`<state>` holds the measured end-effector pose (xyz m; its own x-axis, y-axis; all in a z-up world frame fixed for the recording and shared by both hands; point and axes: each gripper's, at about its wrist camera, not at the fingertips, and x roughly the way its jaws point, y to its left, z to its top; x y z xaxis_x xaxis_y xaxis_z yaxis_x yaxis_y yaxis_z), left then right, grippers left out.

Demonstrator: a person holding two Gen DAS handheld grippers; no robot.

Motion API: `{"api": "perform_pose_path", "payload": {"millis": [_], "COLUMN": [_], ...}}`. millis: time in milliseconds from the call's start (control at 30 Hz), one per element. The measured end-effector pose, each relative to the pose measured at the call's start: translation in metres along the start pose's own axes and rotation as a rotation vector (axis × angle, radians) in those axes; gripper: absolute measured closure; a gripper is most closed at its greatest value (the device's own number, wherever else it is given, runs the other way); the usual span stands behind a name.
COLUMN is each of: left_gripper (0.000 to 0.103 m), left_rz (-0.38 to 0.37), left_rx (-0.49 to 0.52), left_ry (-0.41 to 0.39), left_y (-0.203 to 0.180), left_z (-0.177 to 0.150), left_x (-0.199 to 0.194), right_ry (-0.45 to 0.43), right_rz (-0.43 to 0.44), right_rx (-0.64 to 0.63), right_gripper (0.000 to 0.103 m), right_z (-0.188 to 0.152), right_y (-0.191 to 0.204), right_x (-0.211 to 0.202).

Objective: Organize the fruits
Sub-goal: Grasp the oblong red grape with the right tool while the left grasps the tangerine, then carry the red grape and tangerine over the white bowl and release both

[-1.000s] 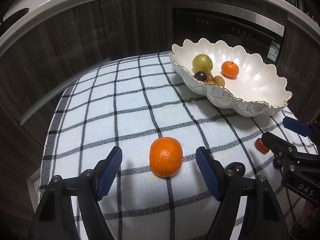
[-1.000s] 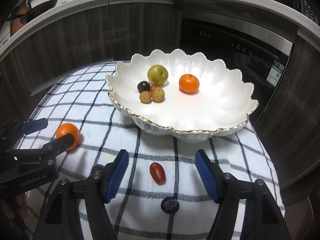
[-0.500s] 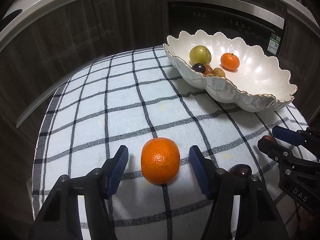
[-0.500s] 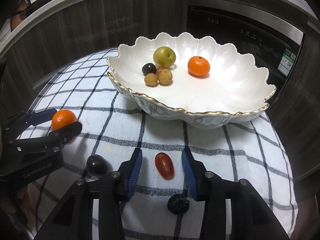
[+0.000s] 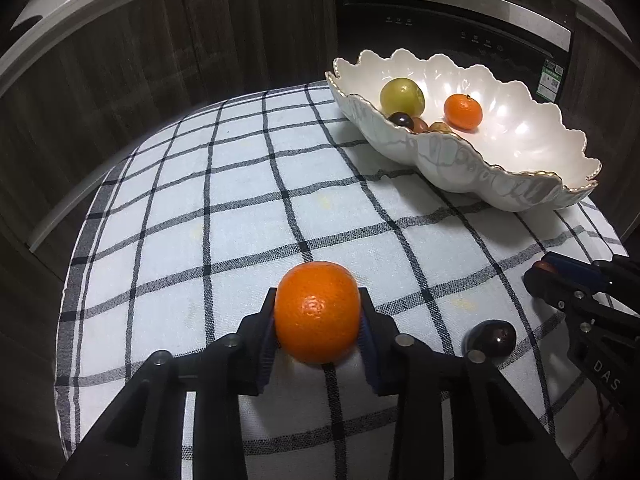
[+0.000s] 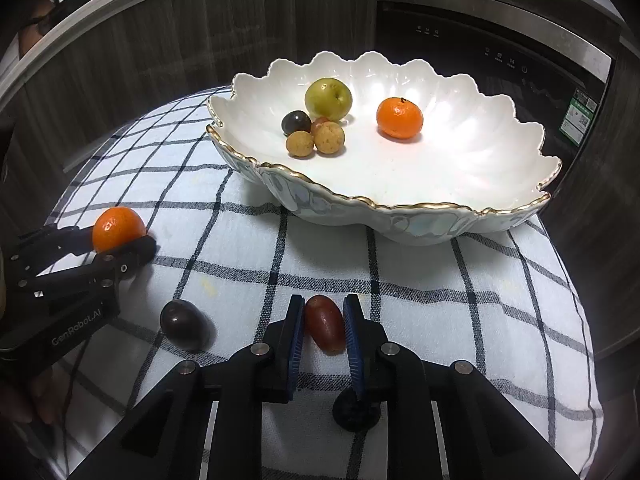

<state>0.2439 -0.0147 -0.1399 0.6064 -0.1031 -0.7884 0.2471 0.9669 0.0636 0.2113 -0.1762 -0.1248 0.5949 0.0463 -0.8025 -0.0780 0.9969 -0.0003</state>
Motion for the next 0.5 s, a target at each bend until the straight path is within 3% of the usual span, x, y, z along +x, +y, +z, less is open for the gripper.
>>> {"api": "perform_pose_path", "payload": {"millis": [500], "left_gripper": [0.069], "left_rz": [0.002], "left_rx": [-0.007], "left_ry": [-0.026], "left_y": [0.001], "left_z": [0.006], "left_x": [-0.020], "right_ry": [-0.025], "right_rz": [0.015], "right_rx": [0.004], "right_gripper": [0.082], "right_z": [0.005], "right_y": [0.001], "right_x": [-0.014]}}
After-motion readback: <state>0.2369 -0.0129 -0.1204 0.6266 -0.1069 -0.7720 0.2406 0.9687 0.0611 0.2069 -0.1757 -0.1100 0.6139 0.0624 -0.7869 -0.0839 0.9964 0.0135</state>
